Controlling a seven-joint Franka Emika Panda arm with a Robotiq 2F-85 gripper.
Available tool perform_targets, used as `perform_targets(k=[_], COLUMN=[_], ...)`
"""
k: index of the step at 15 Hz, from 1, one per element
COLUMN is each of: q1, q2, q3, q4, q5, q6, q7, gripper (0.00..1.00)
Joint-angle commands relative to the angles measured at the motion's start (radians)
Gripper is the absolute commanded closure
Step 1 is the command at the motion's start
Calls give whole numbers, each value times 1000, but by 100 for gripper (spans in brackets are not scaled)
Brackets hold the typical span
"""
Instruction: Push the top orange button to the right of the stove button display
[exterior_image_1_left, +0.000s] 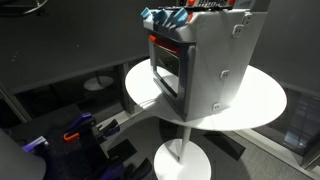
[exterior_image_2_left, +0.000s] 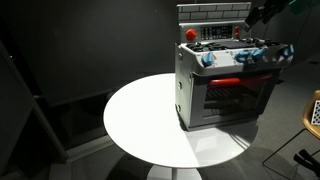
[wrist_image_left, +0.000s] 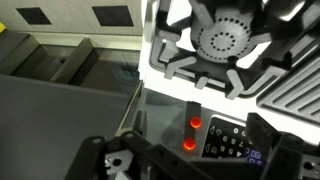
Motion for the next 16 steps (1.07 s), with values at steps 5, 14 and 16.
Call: perform_targets(k=[5,14,16], q1=[69,82,73], q2=[-191,-300,-275], q3=[-10,-7,3], q4=[-99,-112,-100], q5=[205,254,236], q6=[-259,-503,-487], q7=[-186,-244,-212], gripper=[0,0,0])
